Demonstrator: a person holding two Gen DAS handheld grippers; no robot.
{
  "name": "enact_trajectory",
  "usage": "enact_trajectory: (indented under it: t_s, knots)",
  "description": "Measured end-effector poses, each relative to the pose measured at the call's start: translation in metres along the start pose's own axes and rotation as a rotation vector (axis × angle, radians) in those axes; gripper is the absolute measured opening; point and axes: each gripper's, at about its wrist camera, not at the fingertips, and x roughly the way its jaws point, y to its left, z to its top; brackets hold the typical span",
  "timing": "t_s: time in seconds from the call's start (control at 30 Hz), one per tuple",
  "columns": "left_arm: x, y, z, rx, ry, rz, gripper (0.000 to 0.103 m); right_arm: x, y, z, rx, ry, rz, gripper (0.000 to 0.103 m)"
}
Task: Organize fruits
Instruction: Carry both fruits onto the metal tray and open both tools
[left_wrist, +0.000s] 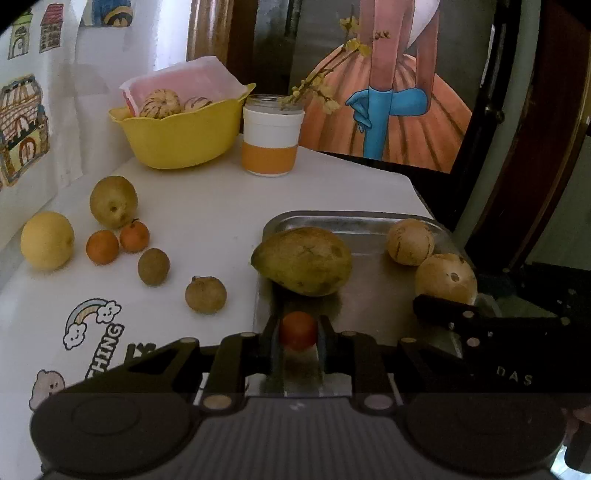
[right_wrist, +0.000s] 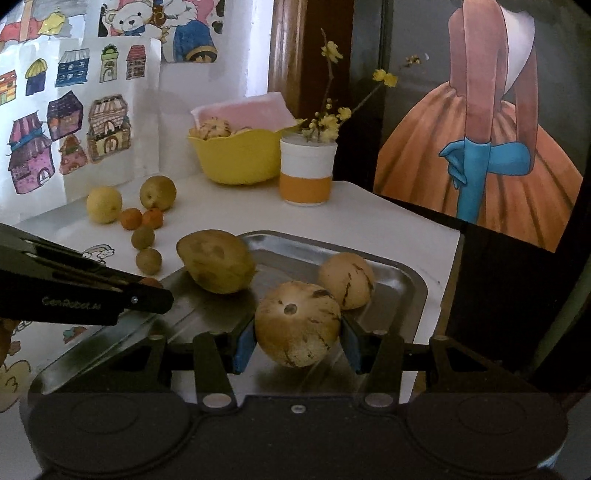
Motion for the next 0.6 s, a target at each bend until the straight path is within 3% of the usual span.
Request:
enact_trajectory:
  t_s: [0.47, 0.53, 0.6]
  knots:
    - [0.005, -0.002, 0.0, 0.009, 0.016, -0.011, 0.025, 0.009, 0.004, 0.001, -0.006, 0.026, -0.002, 0.051]
    - [0.003, -0.002, 0.0, 0.003, 0.026, -0.027, 0.033, 0.005, 0.004, 0.001, 0.007, 0.02, -0.002, 0.053]
    - [-0.002, -0.002, 0.0, -0.002, 0.026, -0.055, 0.055, -0.003, 0.005, 0.003, 0.007, 0.002, -0.013, 0.062]
